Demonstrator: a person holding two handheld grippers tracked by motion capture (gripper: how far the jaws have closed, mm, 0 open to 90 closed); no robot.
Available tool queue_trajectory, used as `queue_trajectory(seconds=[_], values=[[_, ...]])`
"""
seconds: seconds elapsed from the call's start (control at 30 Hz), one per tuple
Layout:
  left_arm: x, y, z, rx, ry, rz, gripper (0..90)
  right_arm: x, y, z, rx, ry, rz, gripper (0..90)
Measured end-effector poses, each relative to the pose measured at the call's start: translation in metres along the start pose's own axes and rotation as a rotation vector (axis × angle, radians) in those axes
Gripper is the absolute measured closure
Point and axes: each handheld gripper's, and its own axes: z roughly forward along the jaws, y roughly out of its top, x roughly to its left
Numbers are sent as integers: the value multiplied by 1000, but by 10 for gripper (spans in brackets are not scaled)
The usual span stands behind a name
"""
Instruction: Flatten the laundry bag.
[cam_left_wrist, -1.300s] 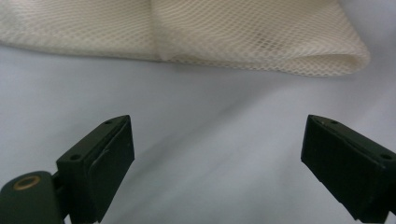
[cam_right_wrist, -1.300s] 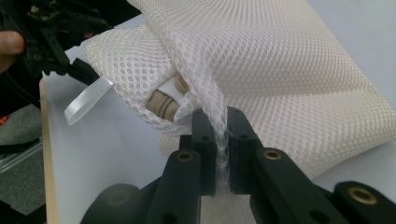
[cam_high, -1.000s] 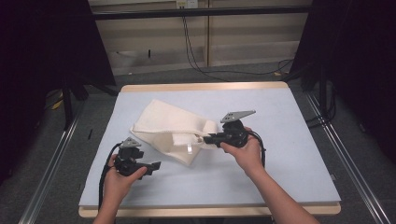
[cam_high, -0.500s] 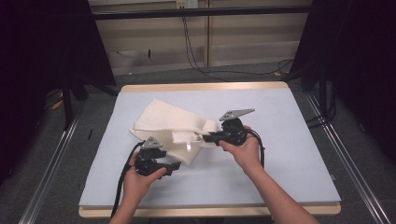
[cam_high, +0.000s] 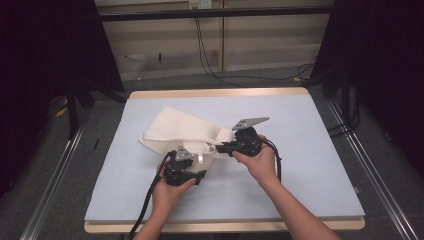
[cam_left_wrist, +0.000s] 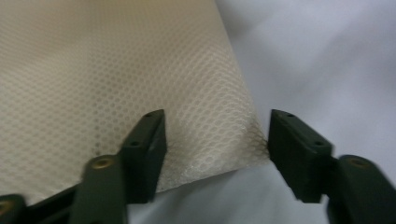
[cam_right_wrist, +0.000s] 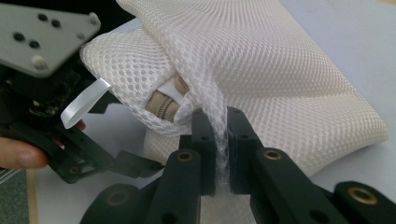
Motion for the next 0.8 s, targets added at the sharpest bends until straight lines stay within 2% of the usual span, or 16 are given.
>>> queue_trajectory(seconds=[0.03, 0.1, 0.2, 0.23, 0.27, 0.3, 0.37, 0.4, 0.47, 0.57, 0.63, 0.7, 0.8], values=[[-1, -1, 2, -1, 6, -7, 440, -1, 0, -1, -1, -6, 0, 838], [-1, 1, 2, -10, 3, -21, 555, -3, 0, -2, -4, -10, 10, 839], [-1, 3, 2, 3, 4, -6, 718, -4, 0, -3, -13, -23, 16, 839], [-1, 3, 1, -1, -19, -29, 770, -6, 0, -5, -19, -30, 20, 838], [0, 3, 0, -8, -16, -31, 796, -6, 0, -6, -25, -35, 31, 838], [1, 3, -3, 6, -34, -42, 808, -7, 0, -7, -28, -40, 38, 839], [2, 3, -4, 1, -34, -43, 820, -10, 0, -9, -40, -46, 48, 838], [4, 3, -8, 22, -39, -36, 826, -12, 0, -11, -46, -49, 54, 839], [5, 2, -9, 18, -38, -39, 834, -14, 0, -13, -49, -52, 62, 839], [8, 1, -15, 45, -50, -39, 838, -24, -1, -21, -76, -72, 102, 839], [9, 1, -16, 40, -55, -43, 839, -26, -1, -23, -86, -78, 115, 839], [13, -1, -22, 62, -63, -32, 839, -32, -2, -30, -106, -92, 132, 838], [15, -2, -25, 75, -66, -33, 840, -36, -3, -34, -113, -103, 140, 838]])
